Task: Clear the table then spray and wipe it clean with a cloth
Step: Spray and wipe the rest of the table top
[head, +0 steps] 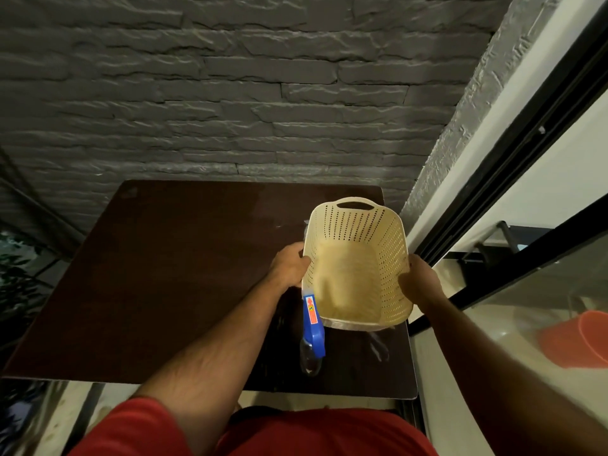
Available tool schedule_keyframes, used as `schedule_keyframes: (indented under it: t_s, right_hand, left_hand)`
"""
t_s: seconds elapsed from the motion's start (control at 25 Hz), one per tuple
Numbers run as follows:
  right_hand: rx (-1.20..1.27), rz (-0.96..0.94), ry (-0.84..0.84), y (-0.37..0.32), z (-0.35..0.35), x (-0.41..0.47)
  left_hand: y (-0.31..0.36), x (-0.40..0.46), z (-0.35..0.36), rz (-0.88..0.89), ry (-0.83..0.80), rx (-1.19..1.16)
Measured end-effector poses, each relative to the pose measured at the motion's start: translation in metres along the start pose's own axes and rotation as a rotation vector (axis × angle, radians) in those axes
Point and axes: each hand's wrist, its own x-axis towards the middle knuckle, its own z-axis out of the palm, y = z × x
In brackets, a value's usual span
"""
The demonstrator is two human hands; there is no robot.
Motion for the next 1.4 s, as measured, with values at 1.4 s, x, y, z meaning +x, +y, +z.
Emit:
schedule_keyframes:
  t_s: [1.4]
  right_hand:
    - [-0.027, -0.16, -0.367, -0.5, 0.377, -0.013]
  left_hand:
    - [-0.307, 0.168, -0.518, -0.183, 0.299, 0.074]
